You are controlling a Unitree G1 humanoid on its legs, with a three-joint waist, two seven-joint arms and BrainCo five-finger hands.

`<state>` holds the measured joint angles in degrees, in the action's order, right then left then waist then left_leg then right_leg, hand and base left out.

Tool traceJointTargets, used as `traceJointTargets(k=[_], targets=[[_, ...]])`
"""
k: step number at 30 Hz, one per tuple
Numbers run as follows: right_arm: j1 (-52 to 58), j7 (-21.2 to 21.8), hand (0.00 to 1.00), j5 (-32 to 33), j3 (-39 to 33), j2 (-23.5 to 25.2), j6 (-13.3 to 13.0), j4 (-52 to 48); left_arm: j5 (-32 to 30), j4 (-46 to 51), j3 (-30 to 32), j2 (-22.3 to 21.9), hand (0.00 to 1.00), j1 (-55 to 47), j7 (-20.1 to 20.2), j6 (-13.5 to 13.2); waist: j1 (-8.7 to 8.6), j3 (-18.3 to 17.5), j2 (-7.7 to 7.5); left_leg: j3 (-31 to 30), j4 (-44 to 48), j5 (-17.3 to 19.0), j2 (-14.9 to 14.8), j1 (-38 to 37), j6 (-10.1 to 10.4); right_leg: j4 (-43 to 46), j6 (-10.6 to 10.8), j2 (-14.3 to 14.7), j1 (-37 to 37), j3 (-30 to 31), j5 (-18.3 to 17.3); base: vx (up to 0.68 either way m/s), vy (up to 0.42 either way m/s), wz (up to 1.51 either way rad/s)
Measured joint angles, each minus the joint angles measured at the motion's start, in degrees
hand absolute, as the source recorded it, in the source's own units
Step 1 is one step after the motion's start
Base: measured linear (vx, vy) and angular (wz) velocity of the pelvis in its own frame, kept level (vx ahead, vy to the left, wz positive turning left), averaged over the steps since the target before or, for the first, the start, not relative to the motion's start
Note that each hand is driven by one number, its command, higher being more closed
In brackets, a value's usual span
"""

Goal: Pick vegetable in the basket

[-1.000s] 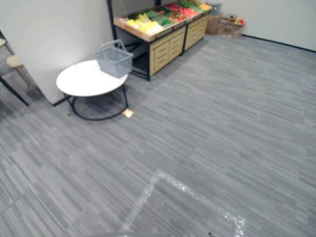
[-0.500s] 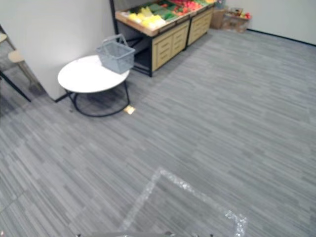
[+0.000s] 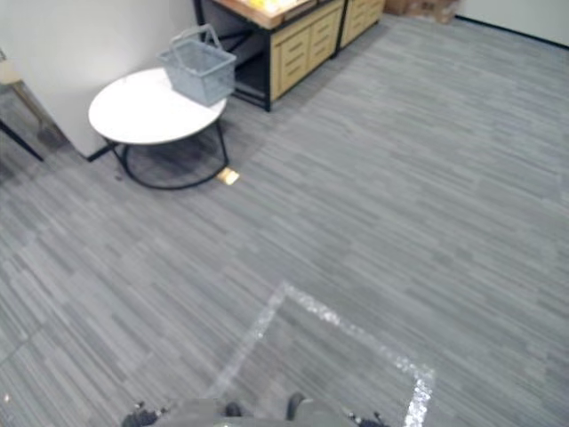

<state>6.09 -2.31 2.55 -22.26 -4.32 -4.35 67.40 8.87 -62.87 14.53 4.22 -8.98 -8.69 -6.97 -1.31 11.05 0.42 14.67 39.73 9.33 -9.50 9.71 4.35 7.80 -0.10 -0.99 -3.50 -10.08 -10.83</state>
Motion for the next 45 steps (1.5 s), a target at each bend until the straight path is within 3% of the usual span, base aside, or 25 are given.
traceJointTargets(k=[2, 4, 5, 7, 11, 13, 14, 15, 16, 18, 19, 22, 23, 26, 28, 30, 32, 33, 34, 35, 36, 38, 40, 42, 45], targets=[[-0.13, -0.02, 0.00, 0.05, 1.07, -0.31, -0.07, -0.17, 0.16, 0.10, 2.99, -1.31, 0.00, -0.81, 0.01, 0.02, 0.13, 0.94, -0.04, -2.63, 10.86, -5.62, -1.27, 4.15, -0.63, 1.57, -0.70, 0.23, -2.21, 0.93, -1.97, 0.15, -0.001, -0.20], [-0.45, -0.02, 0.00, 0.03, 2.87, -0.46, -0.02, -0.53, 1.71, 0.23, 3.72, -1.80, 0.00, -1.37, 0.09, 0.01, 0.25, 0.96, 0.01, -5.14, 14.76, -2.34, 0.32, 7.82, -0.38, 2.54, -0.98, -0.70, -3.32, 1.83, -3.40, 0.20, 0.027, -0.13], [-1.40, -0.05, 0.00, -0.01, 2.86, -0.93, -0.01, -0.81, 2.18, 0.15, 3.61, -1.86, 0.00, -1.40, 0.14, 0.00, 0.39, 1.04, 0.12, -6.20, 11.80, -0.24, 1.65, 10.45, -0.25, 2.36, -0.74, -1.41, -3.70, 2.46, -3.82, 0.24, 0.069, -0.17], [-3.71, -0.18, 0.00, -0.01, 3.25, -0.91, -0.13, -1.06, 2.11, -0.01, 2.56, -1.80, 0.00, -2.04, 0.14, 0.01, 1.67, 1.14, -0.01, -5.89, -3.27, -0.53, 2.87, 12.83, -0.40, 1.88, 0.28, -3.15, -3.83, 3.88, -4.75, 0.29, 0.112, -0.38], [-5.53, -0.54, 0.00, -0.03, 5.94, -1.49, -1.66, -1.99, 1.05, -1.03, 0.95, -2.34, 0.00, -3.38, 0.13, 0.14, 2.66, 1.13, 1.15, -8.64, -33.28, -8.77, 1.75, 12.78, 0.58, -0.79, 3.98, -3.87, -8.09, 5.83, -8.22, 0.40, 0.250, -0.32], [-6.03, -0.74, 0.00, -0.21, 6.87, -1.63, -1.89, -1.64, 0.96, -1.23, 0.88, -2.07, 0.00, -4.75, 0.41, 0.36, 3.49, 0.59, 0.55, -8.74, -30.00, -13.11, 2.41, 13.66, 0.78, -1.36, 4.66, -6.51, -10.86, 6.79, -10.65, 0.59, 0.406, -0.48], [-5.97, -0.42, 0.00, -0.46, 6.99, -0.78, -2.03, -0.51, 0.53, -1.69, 0.57, -0.98, 0.00, -5.11, 0.48, 0.48, 3.87, -0.88, -2.23, -7.20, -27.28, -14.25, 4.96, 14.13, 0.03, 0.57, 3.48, -9.49, -10.88, 7.87, -10.26, 0.48, 0.241, -0.25], [-6.01, -0.15, 0.00, -0.56, 7.00, -0.37, -2.12, -0.57, -0.31, -2.19, 0.38, -0.41, 0.00, -4.83, 0.45, 0.58, 3.70, -1.61, -2.81, -7.13, -27.04, -14.54, 6.26, 14.12, -0.55, 3.77, 2.86, -10.69, -9.20, 8.67, -9.16, 0.87, 0.449, -0.03], [-5.91, 0.23, 0.00, -1.58, 6.50, 0.38, -2.15, -0.68, -1.51, -2.73, -0.80, 0.86, 0.00, -3.78, 0.49, 0.89, 2.75, -2.59, -3.35, -6.79, -27.13, -12.79, 9.40, 12.36, -3.38, 16.46, 3.04, -13.04, -3.51, 10.73, -3.33, 0.66, 0.328, 0.18], [-5.15, 0.38, 0.00, -2.16, 6.24, 0.56, -2.05, -0.63, -2.30, -2.72, -1.10, 1.38, 0.00, -3.09, 0.63, 0.98, 2.69, -2.35, -3.83, -5.72, -28.02, -10.93, 11.04, 8.66, -5.38, 26.90, 2.83, -14.53, 0.01, 11.92, 3.93, 0.64, 0.311, 0.09], [-4.13, 0.60, 0.00, -2.57, 5.16, 0.68, -2.18, -1.36, -2.83, -2.40, -1.87, 1.91, 0.00, -2.96, 0.79, 0.97, 2.59, -2.14, -4.14, -5.17, -29.53, -8.31, 12.92, 2.43, -7.32, 41.15, 2.95, -16.41, 4.71, 12.16, 15.41, 0.61, 0.275, -0.06], [-3.55, 0.86, 0.00, -2.77, 4.59, -0.11, -2.20, -1.43, -2.83, -1.19, -4.03, 2.44, 0.00, -1.72, 1.17, 1.16, 0.82, -1.26, -3.04, -6.41, -31.32, -4.67, 14.12, -7.39, -8.79, 58.94, 1.56, -17.16, 11.09, 8.00, 13.75, 0.56, 0.214, 0.11], [-3.49, 0.84, 0.00, -3.24, 4.53, -0.28, -2.16, -1.50, -2.83, -0.15, -4.37, 2.50, 0.00, -0.34, 1.16, 1.09, -0.20, -1.09, -2.78, -7.48, -33.26, -3.72, 14.15, -11.55, -9.10, 61.55, 1.16, -17.14, 14.23, 4.36, 9.78, 0.42, 0.104, 0.21], [-2.18, 0.83, 0.00, -3.60, 2.85, 0.64, -2.42, -2.65, -2.78, 0.65, -5.14, 2.39, 0.00, 5.04, 0.28, 0.91, -0.62, -0.60, -2.91, -9.53, -37.51, -2.46, 13.90, -19.33, -9.73, 52.37, 1.91, -16.58, 20.81, -3.50, 2.30, 0.53, 0.026, 0.32], [-1.95, 0.72, 0.00, -3.60, 2.45, 1.03, -2.36, -3.64, -2.64, 2.65, -5.11, 1.21, 0.00, 7.39, -0.24, 0.82, -1.41, -0.10, -2.51, -11.11, -37.76, -0.09, 12.92, -22.12, -9.32, 40.17, 2.03, -15.17, 22.48, -6.51, 2.21, 0.51, -0.099, 0.43], [-0.79, 0.31, 0.00, -3.72, 2.49, 1.40, -2.42, -4.84, -2.46, 4.88, -4.85, -1.13, 0.00, 9.19, -1.13, 0.56, -1.87, 0.24, -1.44, -12.44, -37.56, 3.87, 10.42, -25.22, -7.44, 19.85, 4.31, -11.93, 22.52, -8.13, 4.36, 0.58, -0.193, 0.27], [-0.39, 0.24, 0.00, -3.83, 2.59, 1.68, -2.09, -5.33, -2.52, 6.06, -3.18, -2.88, 0.00, 9.97, -1.83, 0.34, -1.67, 0.26, -1.74, -12.83, -37.25, 7.16, 8.91, -27.13, -5.80, 6.62, 5.00, -9.68, 22.87, -7.03, 8.45, 0.51, -0.209, 0.12], [0.43, 0.31, 0.00, -4.41, 2.56, 1.96, -1.95, -5.85, -2.54, 6.03, -2.76, -3.79, 0.00, 10.62, -2.25, 0.23, -1.80, 0.15, -1.83, -13.84, -37.12, 9.34, 7.82, -27.98, -4.90, 1.22, 5.39, -8.61, 23.06, -4.89, 11.07, 0.87, -0.365, 0.49], [1.03, 0.29, 0.00, -4.97, 2.33, 1.62, -1.25, -5.82, -2.54, 5.66, -1.90, -5.05, 0.00, 11.01, -2.20, 0.22, -2.64, 0.39, -0.50, -15.54, -35.78, 9.74, 5.39, -28.89, -4.40, 6.53, 4.64, -7.14, 23.96, -4.84, 15.46, 1.00, -0.452, 0.63], [0.84, 0.32, 0.00, -5.06, 2.24, 1.34, -1.17, -5.84, -2.56, 5.66, -1.02, -6.17, 0.00, 10.85, -2.24, 0.20, -3.05, 0.59, 0.09, -15.62, -32.59, 8.15, 3.98, -28.50, -2.43, 10.77, 0.64, -6.65, 24.20, -5.32, 12.88, 0.77, -0.360, 0.45], [0.73, 0.30, 0.00, -5.40, 2.23, 0.99, -1.16, -5.85, -2.56, 5.65, -0.55, -6.92, 0.00, 10.20, -2.25, 0.19, -2.85, 0.37, 0.74, -15.49, -29.18, 6.73, 2.88, -27.93, -1.46, 13.07, -0.87, -5.94, 23.81, -5.93, 10.94, 0.64, -0.332, 0.14], [0.42, 0.29, 0.00, -6.52, 2.28, 0.64, -1.15, -5.99, -2.57, 3.13, 0.50, -7.38, 0.00, 8.78, -2.16, 0.22, -3.00, 0.17, 1.44, -17.00, -12.67, -1.15, 1.57, -21.83, 2.49, 14.10, -1.49, -4.93, 19.05, -7.55, 6.00, 0.65, -0.311, 0.13], [0.42, 0.21, 0.00, -6.57, 2.43, 0.41, -1.08, -5.97, -2.46, 1.90, 1.97, -7.44, 0.00, 8.83, -2.12, 0.79, -2.97, 0.31, 1.74, -18.70, 1.99, -8.71, 0.97, -15.38, 9.51, 12.02, -1.69, -5.11, 14.56, -8.78, 4.14, 0.58, -0.216, 0.36], [-0.49, -0.12, 0.00, -6.41, 2.84, 0.23, -0.99, -5.89, -2.39, 1.87, 4.52, -6.57, 0.00, 8.76, -1.74, 0.89, -2.58, 0.92, 1.20, -11.27, 18.00, -7.82, -2.76, -7.28, 8.52, 6.37, -1.48, -4.98, 4.54, -10.69, 3.32, 0.60, -0.171, 0.45], [-0.34, -0.62, 0.00, -6.29, 3.02, -0.56, -0.97, -5.72, -2.44, 1.97, 6.33, -6.09, 0.00, 8.56, -1.29, 0.79, -1.03, 0.86, 1.79, -2.88, 19.05, -4.00, -5.79, -0.43, 3.54, 0.05, 0.36, -5.51, -4.68, -13.31, 2.27, 0.36, -0.097, 0.43]])
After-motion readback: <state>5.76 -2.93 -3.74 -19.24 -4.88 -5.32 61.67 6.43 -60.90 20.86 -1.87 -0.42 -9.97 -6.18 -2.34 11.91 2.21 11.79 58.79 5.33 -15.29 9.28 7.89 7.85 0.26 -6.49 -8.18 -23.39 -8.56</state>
